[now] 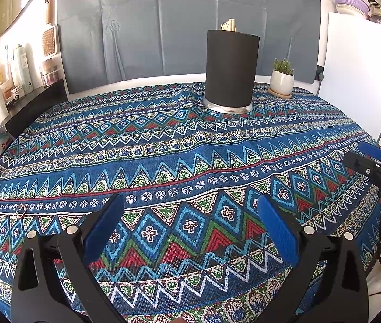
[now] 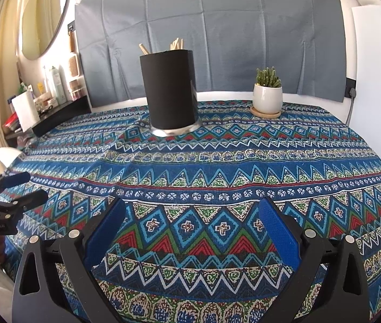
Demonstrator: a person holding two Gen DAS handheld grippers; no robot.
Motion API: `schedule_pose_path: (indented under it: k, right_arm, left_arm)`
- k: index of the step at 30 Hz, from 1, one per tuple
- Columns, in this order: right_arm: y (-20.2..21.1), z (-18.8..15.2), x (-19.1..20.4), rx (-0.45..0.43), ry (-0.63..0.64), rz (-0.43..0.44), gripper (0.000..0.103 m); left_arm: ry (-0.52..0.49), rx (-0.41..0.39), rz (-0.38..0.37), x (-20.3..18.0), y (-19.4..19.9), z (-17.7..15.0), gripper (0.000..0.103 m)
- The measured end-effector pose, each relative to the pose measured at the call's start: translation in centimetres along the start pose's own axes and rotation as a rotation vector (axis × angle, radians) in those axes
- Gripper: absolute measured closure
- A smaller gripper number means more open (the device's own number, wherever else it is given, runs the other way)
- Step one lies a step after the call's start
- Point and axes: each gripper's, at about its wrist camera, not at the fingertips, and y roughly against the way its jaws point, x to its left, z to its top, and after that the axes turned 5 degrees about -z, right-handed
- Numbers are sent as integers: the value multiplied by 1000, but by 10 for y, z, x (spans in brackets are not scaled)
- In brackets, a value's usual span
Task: Organize utensils
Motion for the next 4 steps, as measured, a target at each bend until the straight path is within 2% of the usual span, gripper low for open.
schedule_pose_path:
  k: [4]
  right_arm:
    - [0,0,0,3,-1,5,8]
  left_arm:
    - [34,12,-14,6,-2,0,6]
